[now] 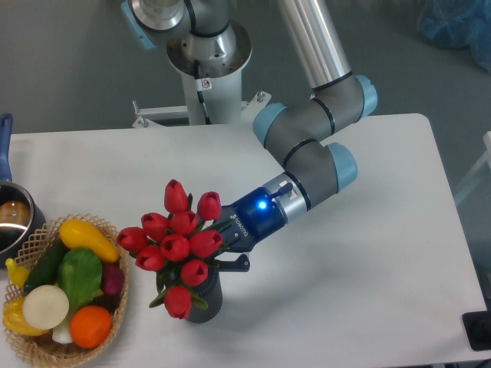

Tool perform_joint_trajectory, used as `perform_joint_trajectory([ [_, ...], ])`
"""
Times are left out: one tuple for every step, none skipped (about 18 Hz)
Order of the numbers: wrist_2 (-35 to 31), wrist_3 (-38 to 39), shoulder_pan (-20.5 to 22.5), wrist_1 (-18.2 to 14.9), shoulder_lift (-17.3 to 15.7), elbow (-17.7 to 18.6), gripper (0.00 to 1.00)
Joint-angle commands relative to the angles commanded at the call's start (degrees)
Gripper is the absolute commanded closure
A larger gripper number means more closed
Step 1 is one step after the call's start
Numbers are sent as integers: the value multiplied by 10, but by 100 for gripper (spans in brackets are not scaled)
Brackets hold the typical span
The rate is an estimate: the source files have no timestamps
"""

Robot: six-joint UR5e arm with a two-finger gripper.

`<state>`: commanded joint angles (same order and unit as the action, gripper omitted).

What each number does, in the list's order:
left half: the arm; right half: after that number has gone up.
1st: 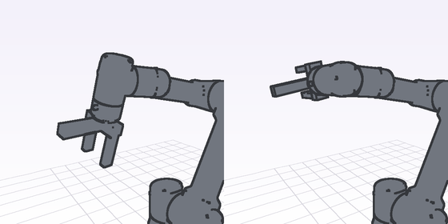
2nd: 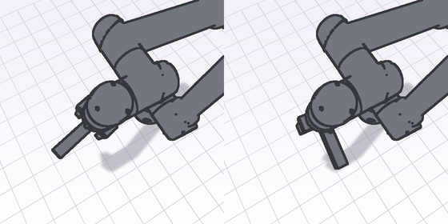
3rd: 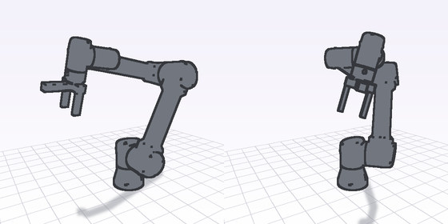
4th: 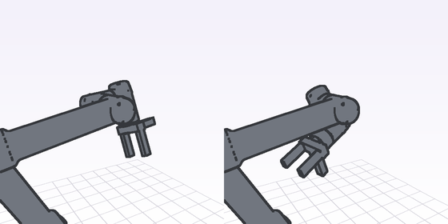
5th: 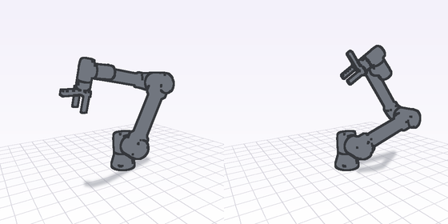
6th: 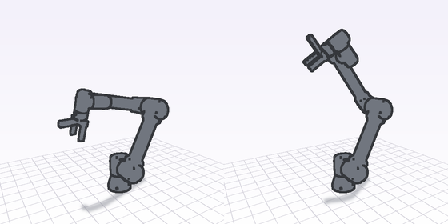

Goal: Insert the flowers into the vase
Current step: 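Lower the tulip stems down into the black vase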

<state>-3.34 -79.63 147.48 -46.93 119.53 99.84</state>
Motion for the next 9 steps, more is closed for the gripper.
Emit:
perform_joint_trajectory([
  [0,0,0,0,1,0,77],
  [-1,0,0,0,1,1,77],
  [-2,0,1,0,2,2,77],
  [-2,-5,1,-1,3,2,77],
  [-2,-12,1,-1,4,4,77],
  [-2,-18,1,-1,8,4,77],
  [-2,-24,1,-1,11,4,77],
  [-2,-27,1,-1,14,4,77],
  [-2,-32,1,0,17,4,77],
])
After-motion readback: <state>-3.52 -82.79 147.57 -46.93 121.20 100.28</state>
